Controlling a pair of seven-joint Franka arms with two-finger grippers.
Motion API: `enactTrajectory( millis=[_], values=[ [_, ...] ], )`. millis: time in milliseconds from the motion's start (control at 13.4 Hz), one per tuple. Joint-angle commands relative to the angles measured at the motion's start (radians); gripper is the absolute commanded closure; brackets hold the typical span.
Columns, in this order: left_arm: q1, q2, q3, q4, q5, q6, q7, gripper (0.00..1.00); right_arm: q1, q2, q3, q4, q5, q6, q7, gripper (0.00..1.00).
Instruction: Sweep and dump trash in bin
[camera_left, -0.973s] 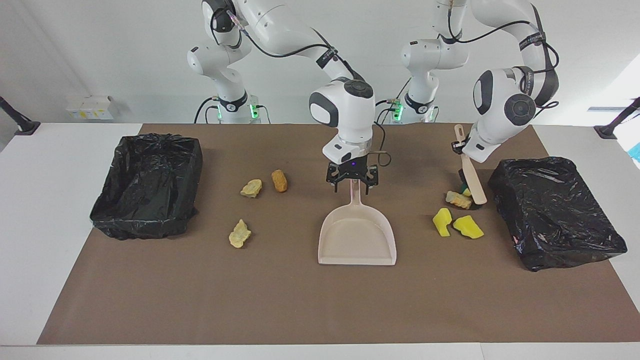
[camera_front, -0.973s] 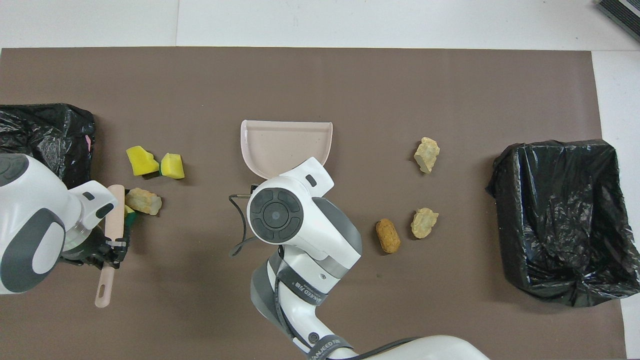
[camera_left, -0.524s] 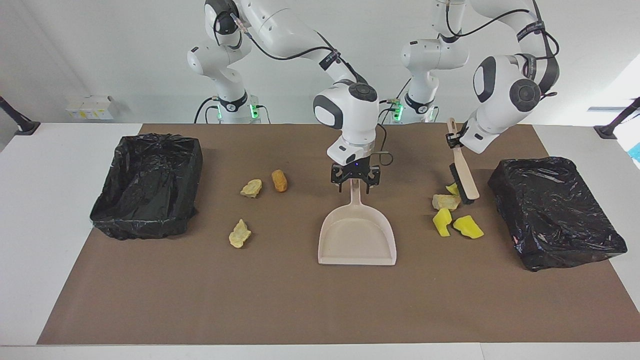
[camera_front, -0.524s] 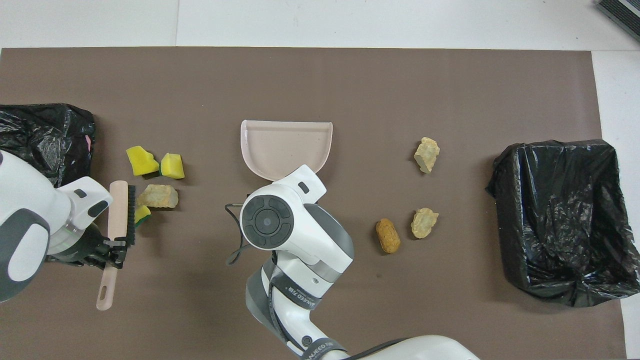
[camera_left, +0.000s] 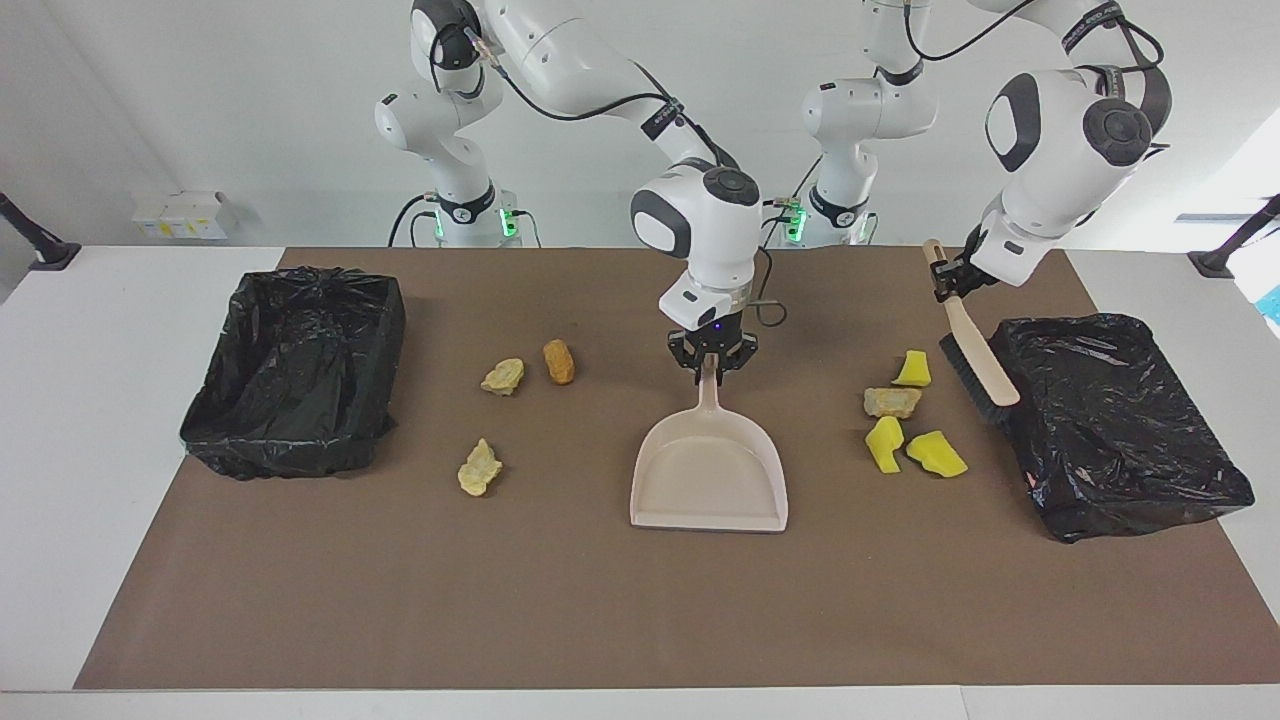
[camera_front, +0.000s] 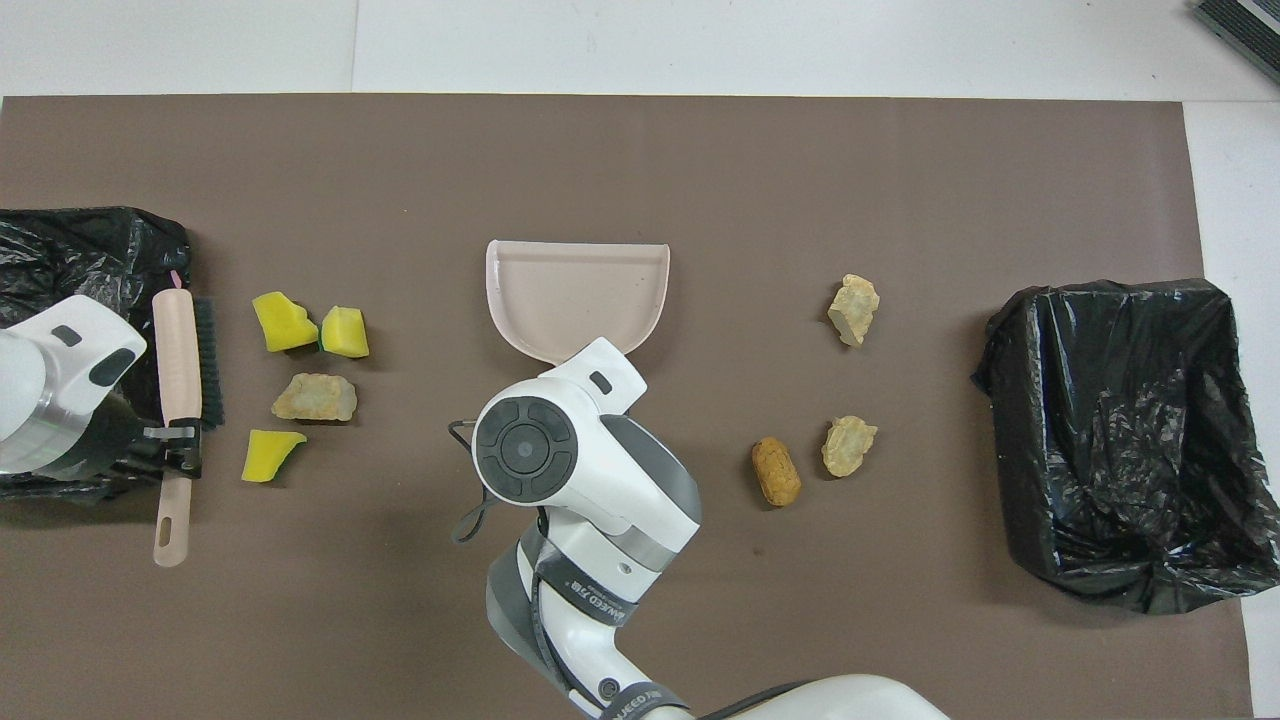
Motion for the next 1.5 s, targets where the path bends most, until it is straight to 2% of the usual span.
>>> enactTrajectory(
  millis=[0,300,449,824,1123,1423],
  values=[
    [0.013,0.022,-0.006,0.016,0.04,0.06,0.047,1.0,-0.029,-0.036,0.005,-0.001,0.031,-0.071,-0.153,1.0],
    [0.043,0.122,-0.007,0.002,0.068,0.077,0.072,1.0,-0.121,-0.102,0.005,-0.004,0.112,-0.191,-0.504,1.0],
    [0.042,0.134,-0.007,-0.019,0.061,0.074,0.073,1.0,-0.156,-0.132,0.002,-0.004,0.112,-0.229,-0.657,1.0],
    [0.017,0.086,-0.012,-0.16,-0.05,0.091,0.064,1.0,-0.223,-0.172,0.002,-0.034,0.094,-0.268,-1.091,1.0],
    [-0.143,0.055,-0.012,-0.194,-0.136,0.075,-0.019,1.0,-0.246,-0.203,0.003,-0.122,0.098,-0.191,-1.418,1.0],
    [-0.262,0.058,-0.013,-0.157,-0.185,0.069,-0.123,1.0,-0.267,-0.2,0.003,-0.13,0.097,-0.151,-1.717,1.0]
  ],
)
